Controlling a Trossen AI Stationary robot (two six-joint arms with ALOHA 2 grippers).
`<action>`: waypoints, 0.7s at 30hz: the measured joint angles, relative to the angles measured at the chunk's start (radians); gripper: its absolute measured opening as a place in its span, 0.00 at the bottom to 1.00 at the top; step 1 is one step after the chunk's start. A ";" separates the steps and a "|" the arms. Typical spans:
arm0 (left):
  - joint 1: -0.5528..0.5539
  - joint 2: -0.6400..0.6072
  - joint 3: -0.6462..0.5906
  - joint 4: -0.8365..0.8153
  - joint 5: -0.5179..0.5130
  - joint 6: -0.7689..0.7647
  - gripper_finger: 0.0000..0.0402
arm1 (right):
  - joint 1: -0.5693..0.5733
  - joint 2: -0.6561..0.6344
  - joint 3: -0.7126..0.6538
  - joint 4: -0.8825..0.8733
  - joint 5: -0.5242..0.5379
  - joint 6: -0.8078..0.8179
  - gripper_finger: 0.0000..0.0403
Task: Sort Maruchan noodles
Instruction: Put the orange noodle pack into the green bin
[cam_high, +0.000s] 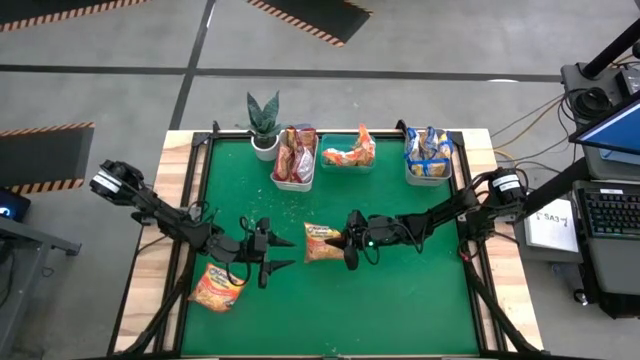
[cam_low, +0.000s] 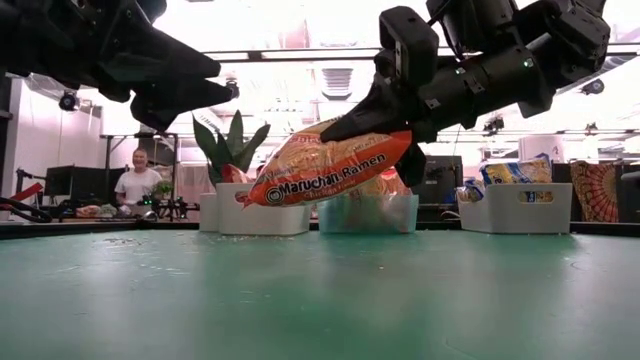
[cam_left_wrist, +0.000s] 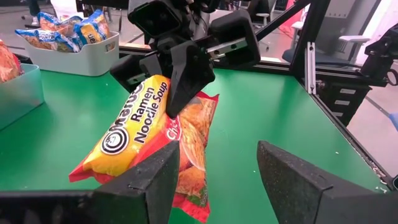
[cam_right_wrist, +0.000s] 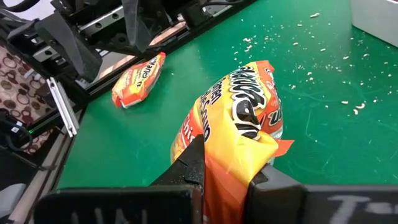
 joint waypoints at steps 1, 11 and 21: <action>0.000 0.000 0.000 0.000 0.000 0.000 0.49 | 0.000 0.000 0.000 0.000 0.000 0.000 0.06; 0.000 -0.025 0.000 0.059 0.001 0.060 0.49 | -0.011 -0.123 0.000 0.002 0.000 -0.102 0.06; 0.002 -0.133 0.000 0.056 0.000 0.193 0.49 | -0.103 -0.415 0.000 -0.152 0.050 -0.275 0.06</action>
